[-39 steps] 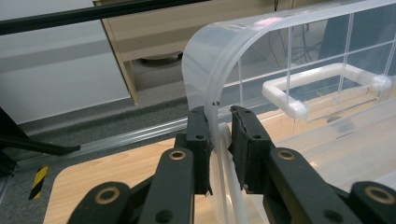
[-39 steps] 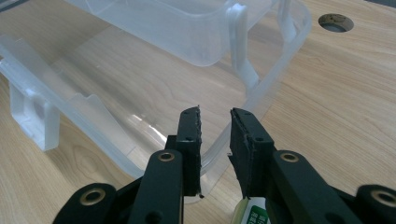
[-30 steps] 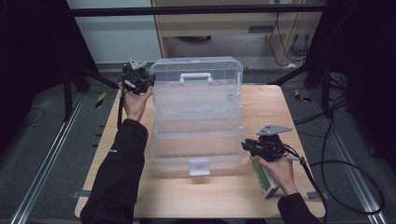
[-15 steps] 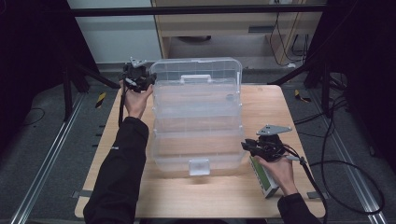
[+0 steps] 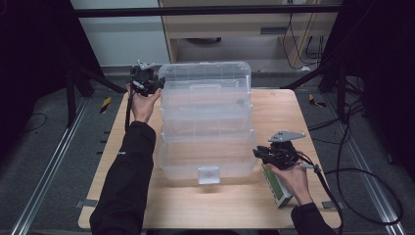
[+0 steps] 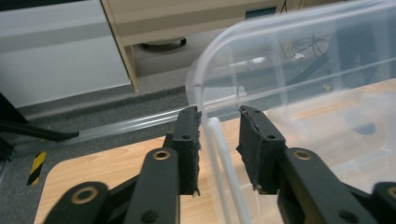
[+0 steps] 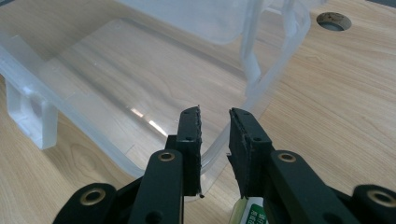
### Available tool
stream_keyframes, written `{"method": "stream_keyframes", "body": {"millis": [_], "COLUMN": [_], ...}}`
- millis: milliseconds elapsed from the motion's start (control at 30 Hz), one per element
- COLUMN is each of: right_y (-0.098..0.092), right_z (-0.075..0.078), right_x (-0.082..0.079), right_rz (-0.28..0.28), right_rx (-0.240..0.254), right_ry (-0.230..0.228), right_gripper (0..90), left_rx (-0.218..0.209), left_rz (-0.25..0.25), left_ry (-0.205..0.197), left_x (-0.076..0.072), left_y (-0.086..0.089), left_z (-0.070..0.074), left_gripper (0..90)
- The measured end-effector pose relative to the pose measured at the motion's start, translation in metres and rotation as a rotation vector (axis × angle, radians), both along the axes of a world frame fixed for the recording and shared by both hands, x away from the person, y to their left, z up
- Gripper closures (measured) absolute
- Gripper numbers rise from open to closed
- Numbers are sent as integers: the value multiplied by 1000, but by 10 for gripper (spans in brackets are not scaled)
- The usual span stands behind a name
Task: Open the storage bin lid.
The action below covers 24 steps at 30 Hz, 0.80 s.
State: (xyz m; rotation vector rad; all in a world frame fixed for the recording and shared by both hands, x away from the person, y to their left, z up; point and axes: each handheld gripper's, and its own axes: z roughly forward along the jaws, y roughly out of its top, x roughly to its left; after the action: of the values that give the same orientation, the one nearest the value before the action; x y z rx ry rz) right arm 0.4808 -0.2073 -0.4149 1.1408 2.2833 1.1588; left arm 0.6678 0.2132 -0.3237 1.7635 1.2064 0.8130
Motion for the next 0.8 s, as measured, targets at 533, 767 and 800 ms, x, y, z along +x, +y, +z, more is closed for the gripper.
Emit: {"method": "stream_keyframes", "body": {"millis": [533, 767, 800], "right_y": [-2, -2, -2], "right_z": [0, 1, 1], "right_x": [0, 2, 1], "right_rz": [13, 14, 13], "right_rx": [24, 26, 23], "right_ry": [9, 15, 17], "right_gripper": [754, 751, 750], "left_rx": [-57, -43, -38], "left_rz": [-19, -37, -45], "left_ry": [25, 10, 15], "left_x": [-67, -106, -111], "left_y": [49, 61, 61], "left_z": [-4, -9, -10], "left_gripper": [658, 652, 649]}}
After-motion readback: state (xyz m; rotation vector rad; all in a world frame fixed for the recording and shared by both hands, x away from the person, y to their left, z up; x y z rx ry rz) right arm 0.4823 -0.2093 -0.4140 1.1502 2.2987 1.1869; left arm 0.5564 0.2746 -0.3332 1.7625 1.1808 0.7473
